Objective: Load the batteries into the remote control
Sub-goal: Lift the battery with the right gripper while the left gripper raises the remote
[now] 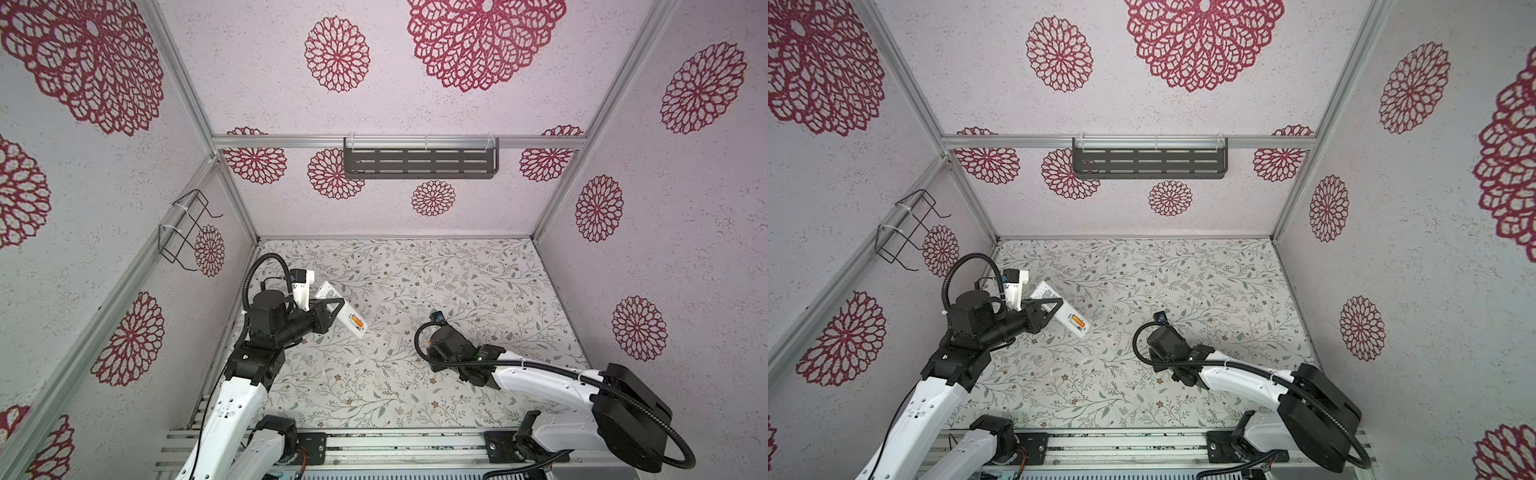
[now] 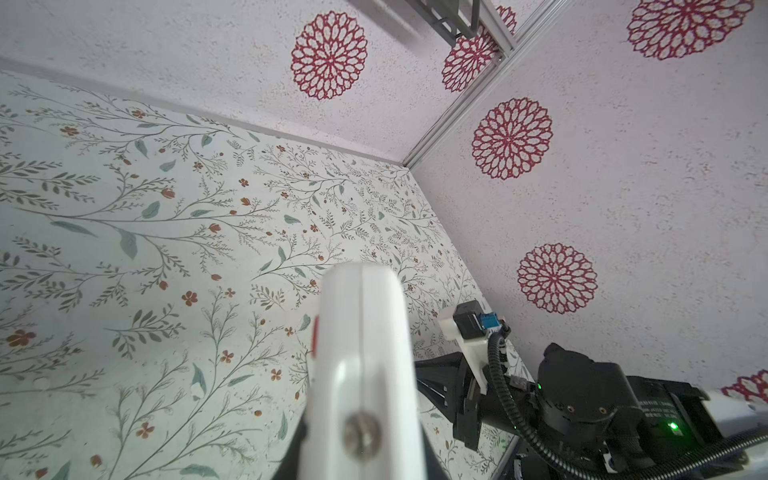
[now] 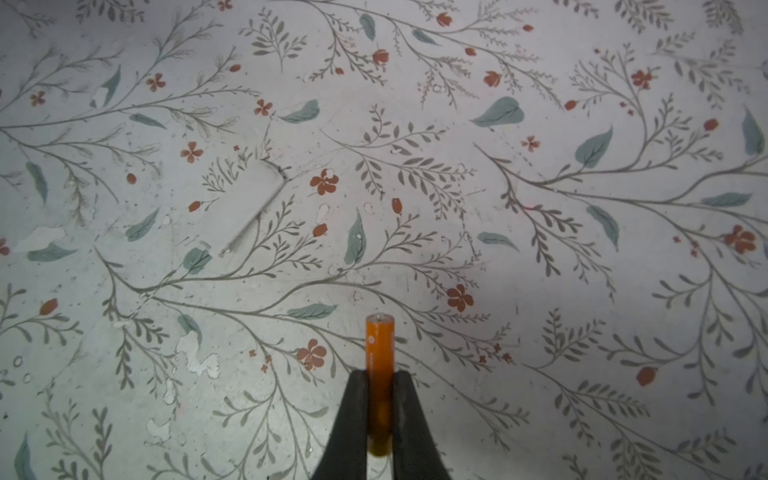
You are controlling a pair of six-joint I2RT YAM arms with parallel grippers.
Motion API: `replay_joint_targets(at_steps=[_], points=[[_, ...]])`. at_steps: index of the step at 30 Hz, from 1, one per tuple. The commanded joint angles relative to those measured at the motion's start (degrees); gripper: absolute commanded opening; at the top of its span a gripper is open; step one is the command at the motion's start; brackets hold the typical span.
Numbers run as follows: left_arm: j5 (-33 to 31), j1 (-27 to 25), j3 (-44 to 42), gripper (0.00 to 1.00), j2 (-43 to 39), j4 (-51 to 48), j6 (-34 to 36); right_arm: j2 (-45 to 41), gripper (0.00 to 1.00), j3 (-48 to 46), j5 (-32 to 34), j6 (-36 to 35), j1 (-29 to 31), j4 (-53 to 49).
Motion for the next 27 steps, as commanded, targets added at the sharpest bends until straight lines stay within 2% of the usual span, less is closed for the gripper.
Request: replay_joint_targets(at_steps=[1, 7, 16, 27], points=[[2.0, -0.35, -0.51, 0.0, -0.68, 3.6, 0.16, -2.27, 0.11, -1.04, 3.47, 7.42, -0.23, -0.32], [0.79, -0.35, -1.29, 0.0, -1.57, 4.34, 0.36, -0.47, 0.1, -3.18, 4.53, 11.23, -0.24, 1.27], [2.21, -0.34, -1.54, 0.0, -0.87, 6.23, -0.72, 0.99, 0.1, -6.74, 4.83, 15.5, -0.19, 5.71], [1.83, -0.35, -2.55, 0.0, -2.73, 6.8, -1.74, 2.29, 0.27, -6.88, 3.07, 14.28, -0.27, 6.75]])
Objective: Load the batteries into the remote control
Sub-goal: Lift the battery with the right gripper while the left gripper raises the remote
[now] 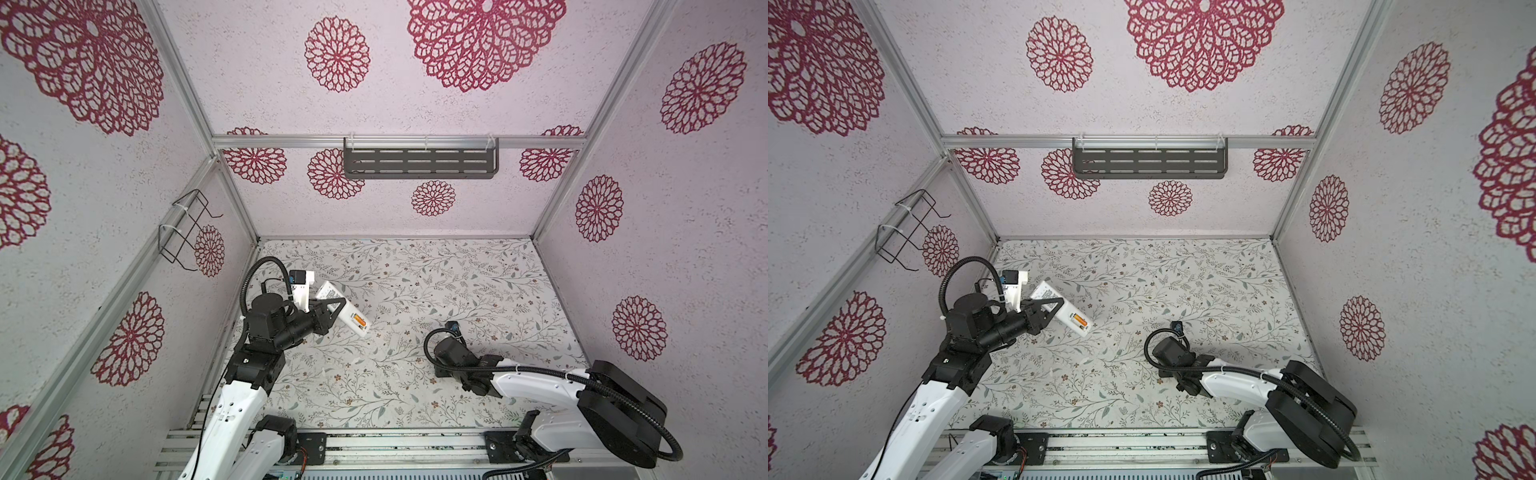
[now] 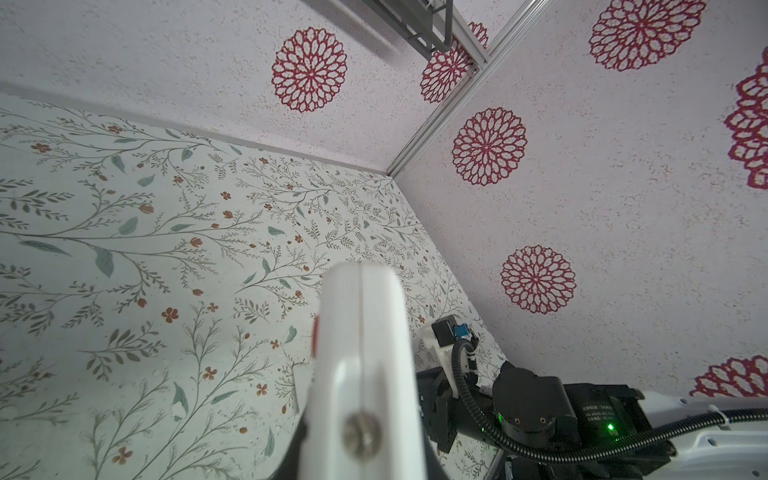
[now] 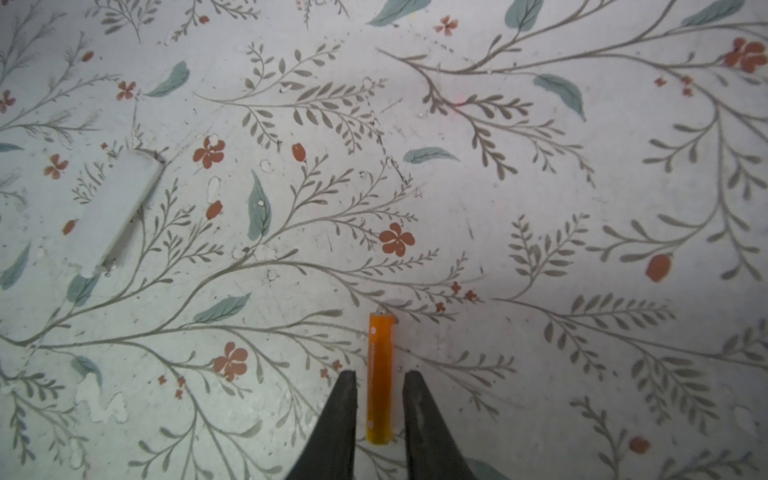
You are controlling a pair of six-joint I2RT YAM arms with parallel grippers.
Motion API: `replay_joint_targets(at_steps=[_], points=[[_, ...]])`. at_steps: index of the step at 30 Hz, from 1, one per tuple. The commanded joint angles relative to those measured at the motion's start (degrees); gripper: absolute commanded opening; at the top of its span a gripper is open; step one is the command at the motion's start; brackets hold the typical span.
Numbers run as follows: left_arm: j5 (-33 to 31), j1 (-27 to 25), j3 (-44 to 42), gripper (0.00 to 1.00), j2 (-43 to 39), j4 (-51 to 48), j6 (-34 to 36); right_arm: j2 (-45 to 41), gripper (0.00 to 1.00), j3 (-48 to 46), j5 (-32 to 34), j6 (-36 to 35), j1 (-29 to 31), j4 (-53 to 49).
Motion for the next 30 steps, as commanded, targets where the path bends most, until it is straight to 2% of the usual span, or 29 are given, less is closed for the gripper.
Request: replay_joint_targets(at_steps=[1, 7, 12, 18, 26, 30], points=[[0.36, -0.31, -0.49, 0.0, -1.24, 2.78, -0.35, 0.26, 0.27, 0.57, 0.15, -0.16, -0.24, 0.65], [0.27, -0.31, -0.58, 0.0, -1.5, 2.85, -0.5, 0.69, 0.33, 2.51, 0.36, -2.42, -0.62, -1.32], [-0.08, -0.38, -0.58, 0.0, -2.03, 2.78, -0.26, 1.39, 0.36, 3.21, -3.9, -4.91, -2.96, -0.21], [-0.17, -0.38, -0.5, 0.0, -2.72, 2.21, 0.09, 4.62, 0.35, 5.91, -8.77, -9.37, -5.0, -1.19], [-0.58, -0.39, -0.58, 0.0, -3.53, 1.79, 0.32, 6.55, 0.33, 7.38, -8.04, -11.39, -5.9, -2.51], [-0.61, -0.39, -0.58, 0.0, -3.43, 1.74, 0.32, 7.5, 0.27, 8.07, -7.57, -12.73, -5.99, -3.01]])
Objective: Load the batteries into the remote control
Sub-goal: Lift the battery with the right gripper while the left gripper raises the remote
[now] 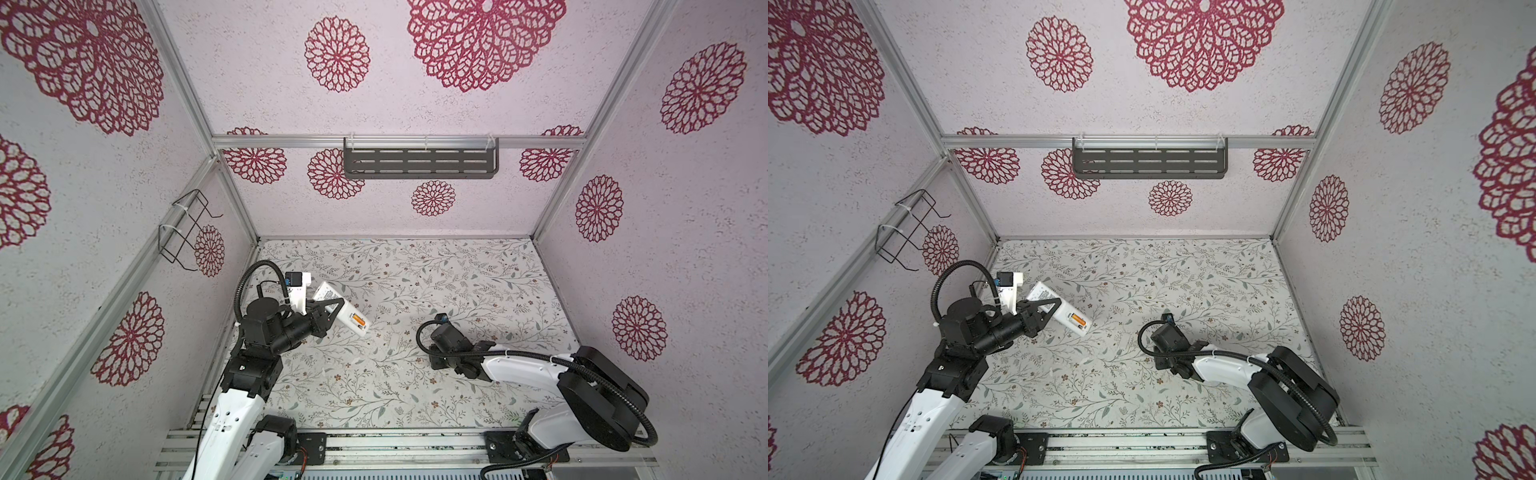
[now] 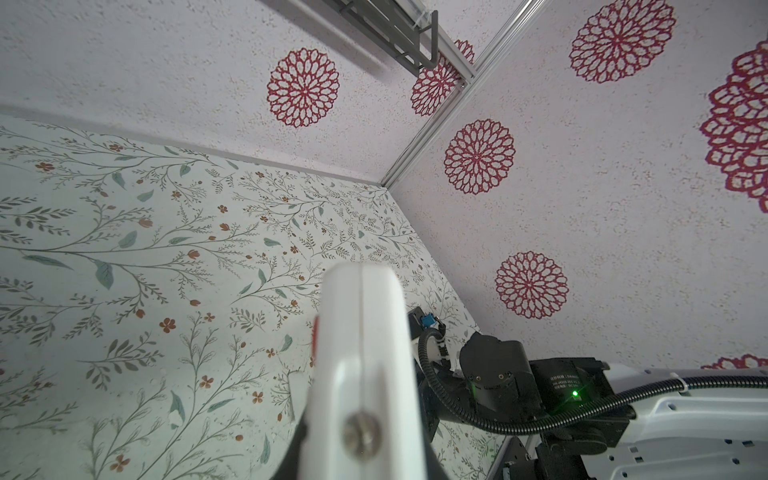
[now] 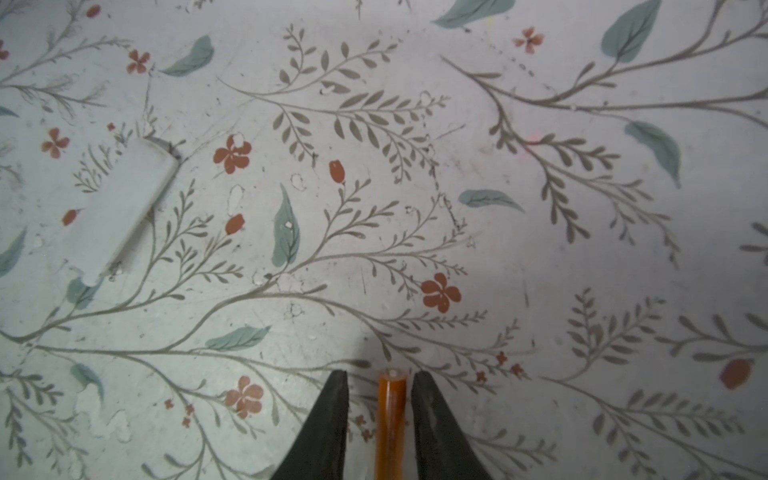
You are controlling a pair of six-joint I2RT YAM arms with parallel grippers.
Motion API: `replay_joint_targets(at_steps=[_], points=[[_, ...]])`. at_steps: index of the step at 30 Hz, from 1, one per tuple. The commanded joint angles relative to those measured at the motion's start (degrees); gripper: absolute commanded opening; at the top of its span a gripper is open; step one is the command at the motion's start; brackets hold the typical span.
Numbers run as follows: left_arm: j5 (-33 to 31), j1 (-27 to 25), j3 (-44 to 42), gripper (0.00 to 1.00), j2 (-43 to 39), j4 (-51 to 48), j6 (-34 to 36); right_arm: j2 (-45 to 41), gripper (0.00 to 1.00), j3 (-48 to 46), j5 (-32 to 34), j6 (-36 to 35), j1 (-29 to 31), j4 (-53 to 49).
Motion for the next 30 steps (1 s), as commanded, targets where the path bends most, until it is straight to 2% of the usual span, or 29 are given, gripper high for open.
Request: replay_joint_targets(at_steps=[1, 15, 25, 30], points=[[-0.26, -0.39, -0.21, 0.0, -0.49, 1.62, 0.75, 0.68, 0.26, 1.57, 0.97, -2.24, -0.27, -1.61], [-0.05, -0.44, -0.3, 0.0, -0.56, 1.55, 0.34, 1.51, 0.16, 2.72, 2.07, -4.53, -0.27, -2.75], [0.94, -2.96, -3.74, 0.0, 0.26, 6.41, -5.05, -0.39, 0.1, 3.6, 2.74, -6.66, -0.27, -1.93], [0.66, -5.13, -6.45, 0.0, 0.78, 10.26, -8.6, -5.01, 0.1, 1.11, -0.55, -10.8, -0.18, 4.87]])
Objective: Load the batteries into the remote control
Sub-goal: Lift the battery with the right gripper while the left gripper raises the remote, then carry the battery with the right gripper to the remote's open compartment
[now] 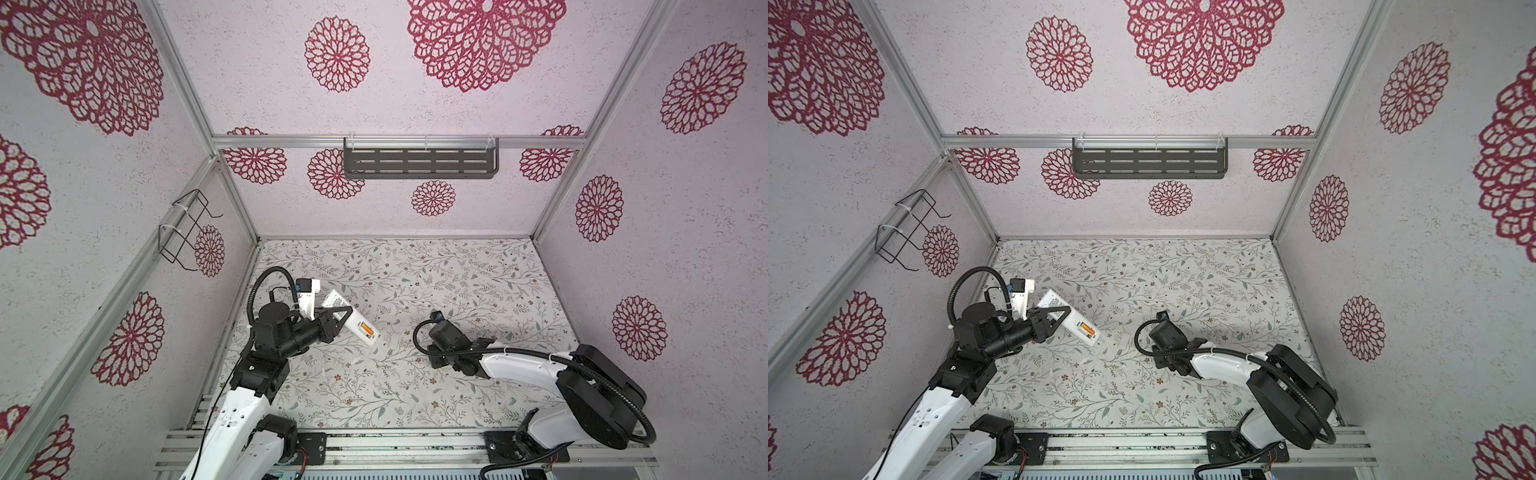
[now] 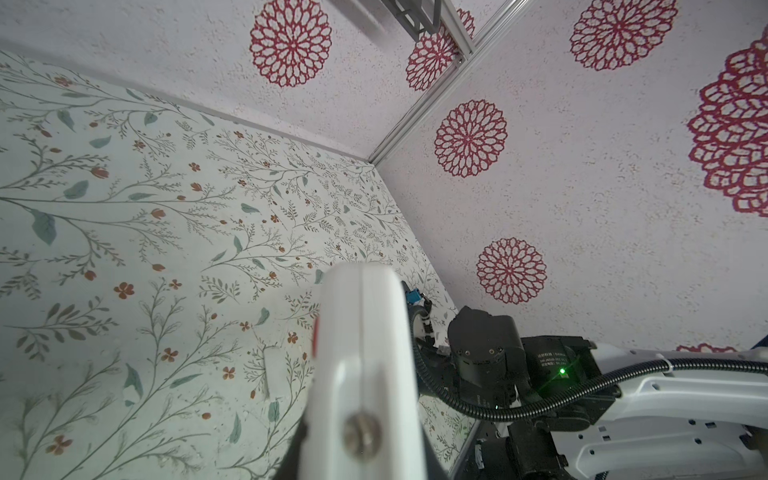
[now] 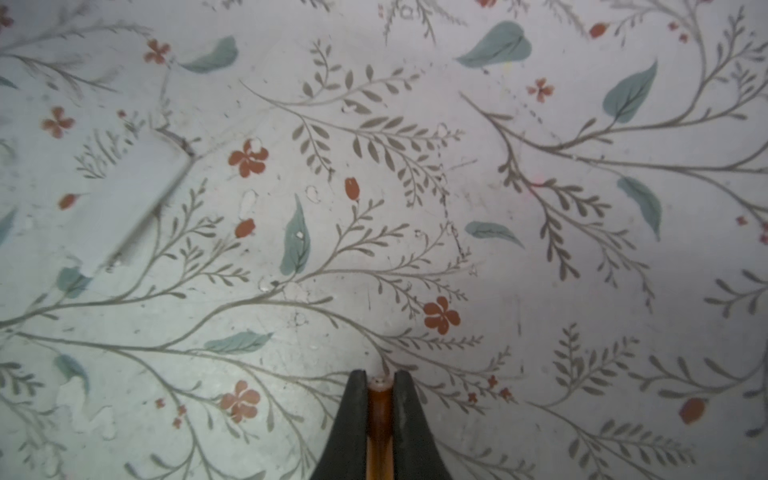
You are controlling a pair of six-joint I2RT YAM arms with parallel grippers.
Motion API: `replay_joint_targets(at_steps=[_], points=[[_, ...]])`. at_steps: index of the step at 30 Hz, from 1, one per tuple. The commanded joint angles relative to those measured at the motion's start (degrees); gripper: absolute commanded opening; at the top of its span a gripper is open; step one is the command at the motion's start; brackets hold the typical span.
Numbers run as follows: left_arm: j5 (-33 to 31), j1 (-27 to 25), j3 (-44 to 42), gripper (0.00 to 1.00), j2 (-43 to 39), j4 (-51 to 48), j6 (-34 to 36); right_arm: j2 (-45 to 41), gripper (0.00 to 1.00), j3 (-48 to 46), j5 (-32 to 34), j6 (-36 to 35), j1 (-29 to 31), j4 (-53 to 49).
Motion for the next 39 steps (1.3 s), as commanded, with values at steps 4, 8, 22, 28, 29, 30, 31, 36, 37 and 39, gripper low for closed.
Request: replay_joint_targets(at_steps=[4, 8, 22, 28, 29, 30, 31, 36, 37, 39], points=[[1.66, -1.19, -2.86, 0.0, 0.52, 7.43, -4.69, -9.08, 0.1, -1.45, -4.96, -7.13, -0.13, 9.14], [4.73, -1.32, -4.49, 0.0, 2.24, 11.02, -7.08, -14.31, 0.1, -1.18, -11.21, -11.74, -0.13, 12.54], [16.03, -1.39, -4.27, 0.0, 3.8, 15.14, -12.55, -21.53, 0.09, 2.9, -33.77, -18.99, 0.94, 24.92], [19.05, -1.43, -2.35, 0.0, 3.19, 11.09, -11.15, -19.05, 0.1, 6.16, -36.76, -20.71, 5.47, 29.66], [19.56, -1.41, -2.25, 0.0, 3.34, 11.06, -11.24, -18.47, 0.09, 6.47, -37.09, -21.34, 6.59, 30.63], [20.09, -1.45, -2.24, 0.0, 3.52, 11.14, -11.37, -17.99, 0.09, 6.79, -37.55, -21.88, 7.52, 31.46], [20.58, -1.35, -2.24, 0.0, 3.75, 11.38, -11.6, -17.32, 0.1, 7.11, -37.65, -22.27, 8.35, 32.16], [23.12, -0.84, -3.46, 0.0, 5.52, 16.97, -15.9, -15.11, 0.09, 7.59, -37.86, -22.2, 10.79, 34.81], [23.72, -0.48, -3.79, 0.0, 5.73, 18.44, -16.96, -14.98, 0.09, 7.44, -37.77, -22.25, 11.11, 35.26], [24.45, 0.19, -4.51, 0.0, 6.08, 21.15, -18.7, -14.72, 0.09, 7.02, -37.38, -22.06, 11.52, 35.9]])
